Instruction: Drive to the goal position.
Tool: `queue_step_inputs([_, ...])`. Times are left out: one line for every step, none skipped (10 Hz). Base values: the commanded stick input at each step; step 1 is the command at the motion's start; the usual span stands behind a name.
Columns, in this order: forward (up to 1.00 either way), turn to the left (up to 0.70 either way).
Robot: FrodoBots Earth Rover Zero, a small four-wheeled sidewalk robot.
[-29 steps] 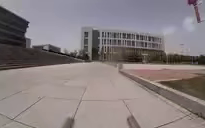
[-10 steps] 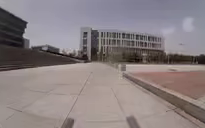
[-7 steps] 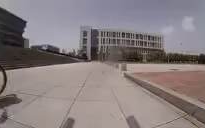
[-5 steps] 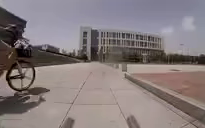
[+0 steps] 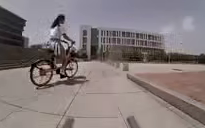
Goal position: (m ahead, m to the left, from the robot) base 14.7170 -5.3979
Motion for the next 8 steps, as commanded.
queue_step_inputs([0.7, 0.0])
queue_step_inputs([0.7, 0.0])
queue_step_inputs([0.7, 0.0])
queue_step_inputs([0.7, 0.0])
queue_step_inputs([0.7, 0.0])
queue_step_inputs([0.7, 0.0])
queue_step_inputs([0.7, 0.0])
queue_step_inputs([0.7, 0.0])
